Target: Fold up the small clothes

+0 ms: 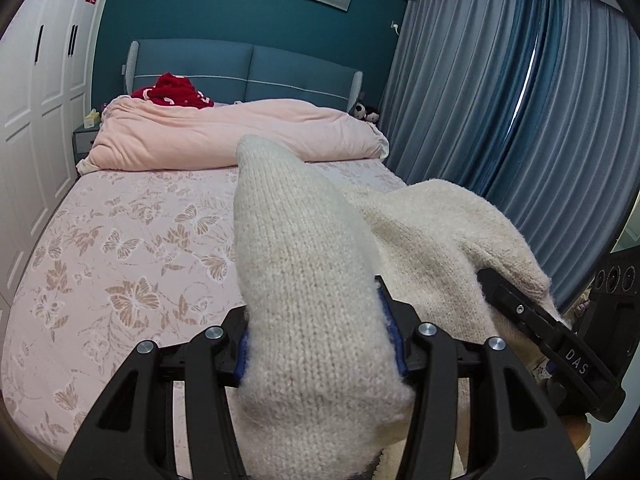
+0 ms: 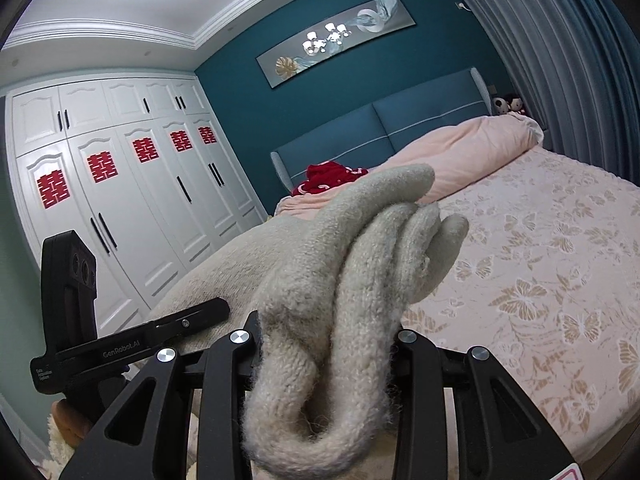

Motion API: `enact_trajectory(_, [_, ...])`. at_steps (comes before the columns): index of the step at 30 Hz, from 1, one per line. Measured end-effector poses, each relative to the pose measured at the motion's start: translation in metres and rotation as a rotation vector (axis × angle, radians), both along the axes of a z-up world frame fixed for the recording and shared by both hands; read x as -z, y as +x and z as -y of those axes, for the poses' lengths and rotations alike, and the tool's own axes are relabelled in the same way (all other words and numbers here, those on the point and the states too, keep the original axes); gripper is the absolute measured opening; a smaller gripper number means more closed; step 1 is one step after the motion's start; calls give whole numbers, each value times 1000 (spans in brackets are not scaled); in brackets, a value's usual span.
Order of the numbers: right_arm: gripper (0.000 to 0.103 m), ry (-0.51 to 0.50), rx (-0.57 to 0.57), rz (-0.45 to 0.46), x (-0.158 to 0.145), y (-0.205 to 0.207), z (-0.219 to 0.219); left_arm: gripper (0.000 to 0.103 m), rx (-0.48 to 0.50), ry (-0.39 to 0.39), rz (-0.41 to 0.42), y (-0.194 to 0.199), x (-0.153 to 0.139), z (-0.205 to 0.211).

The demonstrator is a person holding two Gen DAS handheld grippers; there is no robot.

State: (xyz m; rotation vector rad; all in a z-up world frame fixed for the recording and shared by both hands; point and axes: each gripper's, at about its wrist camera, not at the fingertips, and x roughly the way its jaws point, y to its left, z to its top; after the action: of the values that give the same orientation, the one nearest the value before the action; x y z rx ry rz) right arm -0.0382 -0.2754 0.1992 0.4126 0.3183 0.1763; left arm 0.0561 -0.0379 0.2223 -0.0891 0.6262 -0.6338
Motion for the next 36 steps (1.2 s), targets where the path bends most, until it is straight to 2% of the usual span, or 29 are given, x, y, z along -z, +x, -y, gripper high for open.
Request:
enact_trajectory(6, [33, -22, -37, 41, -14, 20, -35, 49, -52, -20, 62, 10, -16, -37])
enact_trajectory(13, [33, -29, -80, 44, -18, 47, -71, 49, -105, -23, 81, 33, -19, -77])
enact_trajectory(22, [33, -35, -123, -17, 2, 78, -106, 49, -145, -16, 42, 57, 2, -118])
enact_trajectory(31, [33, -57, -136, -53, 10, 99, -130, 49, -147, -27, 22, 69, 16, -134])
enact_trajectory(34, [34, -57, -125, -106, 33, 106, -130, 51, -151, -31, -8, 76, 31, -137])
enact_trajectory(36, [41, -56, -111, -181, 71, 113, -126, 55, -158, -23, -54, 79, 58, -137])
